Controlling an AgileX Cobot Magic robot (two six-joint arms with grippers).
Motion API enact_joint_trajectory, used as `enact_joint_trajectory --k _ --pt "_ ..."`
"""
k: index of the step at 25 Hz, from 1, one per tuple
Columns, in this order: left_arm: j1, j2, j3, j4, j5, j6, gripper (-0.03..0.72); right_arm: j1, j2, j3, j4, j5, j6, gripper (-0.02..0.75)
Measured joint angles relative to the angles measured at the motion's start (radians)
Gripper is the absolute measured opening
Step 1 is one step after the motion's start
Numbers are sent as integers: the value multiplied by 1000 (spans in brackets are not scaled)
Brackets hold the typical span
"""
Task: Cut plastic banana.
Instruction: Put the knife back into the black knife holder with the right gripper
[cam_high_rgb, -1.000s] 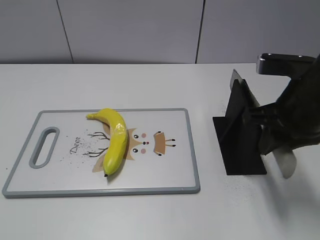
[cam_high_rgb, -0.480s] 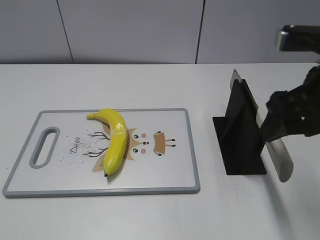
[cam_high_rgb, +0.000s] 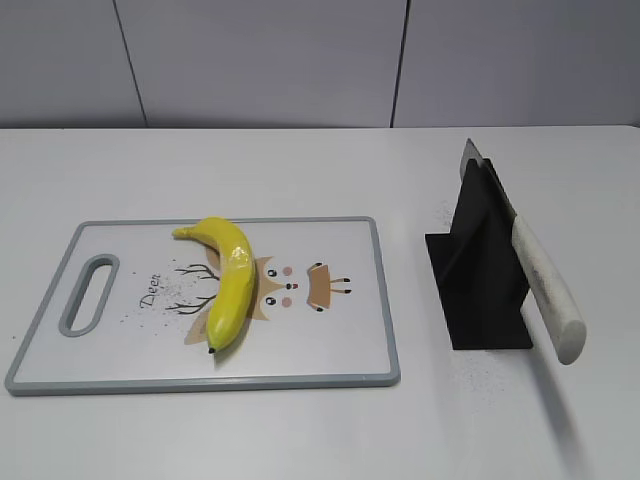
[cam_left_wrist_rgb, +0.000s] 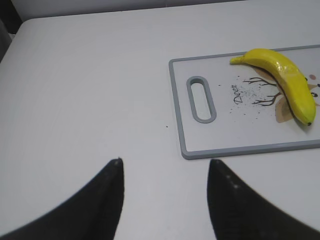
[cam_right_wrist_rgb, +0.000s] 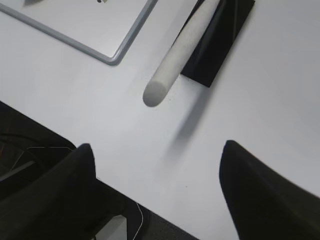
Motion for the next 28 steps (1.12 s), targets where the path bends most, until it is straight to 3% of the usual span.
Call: enact_joint_trajectory --k 7,13,24,28 --pt "0 0 0 0 0 0 508 0 -335 169 -5 77 -13 585" --pt "0 0 0 0 0 0 502 0 -541 186 -5 73 -12 585" --pt "0 0 0 0 -1 1 484 -5 -734 193 3 71 -1 585" --pt "0 0 0 -1 -1 0 479 -68 -738 193 20 70 0 585"
